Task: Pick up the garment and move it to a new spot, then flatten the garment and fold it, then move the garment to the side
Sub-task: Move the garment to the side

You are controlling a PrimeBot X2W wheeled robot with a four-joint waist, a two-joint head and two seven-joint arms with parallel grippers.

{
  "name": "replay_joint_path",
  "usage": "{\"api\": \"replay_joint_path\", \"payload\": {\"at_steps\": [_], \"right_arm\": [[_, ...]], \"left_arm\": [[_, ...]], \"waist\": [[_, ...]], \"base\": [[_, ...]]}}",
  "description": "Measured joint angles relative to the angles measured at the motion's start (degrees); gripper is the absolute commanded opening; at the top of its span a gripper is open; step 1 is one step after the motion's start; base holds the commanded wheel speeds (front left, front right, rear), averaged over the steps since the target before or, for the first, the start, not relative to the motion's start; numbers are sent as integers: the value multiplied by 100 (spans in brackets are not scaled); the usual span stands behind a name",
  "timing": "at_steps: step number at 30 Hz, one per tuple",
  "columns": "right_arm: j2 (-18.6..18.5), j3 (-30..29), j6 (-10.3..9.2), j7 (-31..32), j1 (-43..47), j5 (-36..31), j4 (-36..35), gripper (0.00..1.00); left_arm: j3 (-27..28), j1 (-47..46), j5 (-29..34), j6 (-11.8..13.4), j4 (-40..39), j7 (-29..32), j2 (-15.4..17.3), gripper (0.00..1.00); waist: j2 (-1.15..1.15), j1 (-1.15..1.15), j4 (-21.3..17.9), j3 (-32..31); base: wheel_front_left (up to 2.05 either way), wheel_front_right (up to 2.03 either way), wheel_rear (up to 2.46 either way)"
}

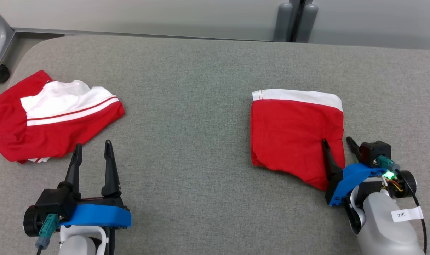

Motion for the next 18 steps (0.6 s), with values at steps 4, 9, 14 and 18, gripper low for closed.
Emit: {"api": "replay_joint_path", "payload": {"at_steps": [4,9,14,18], "right_arm": [[8,71,-1,-77,-175,67,424,100],[30,219,0,-167,-356,348,781,0],[43,342,7,-271,-500,467,762,0],[-172,409,5,-291,-543,543,413,0]], "left_arm": [[-4,-51,0,-22,62,1,-1,100],[1,-62,-4,-31,89,0,-2,100],[-18,-65,-15,-59,64,0,-4,100],[-45,-180,-1,-94,1,0,-5,100]], "waist": [[0,0,4,-24],[0,0,-14,-39],[0,0,-197,81],[0,0,-569,304]], "base": [[0,0,0],[0,0,0],[0,0,0],[0,0,0]]}}
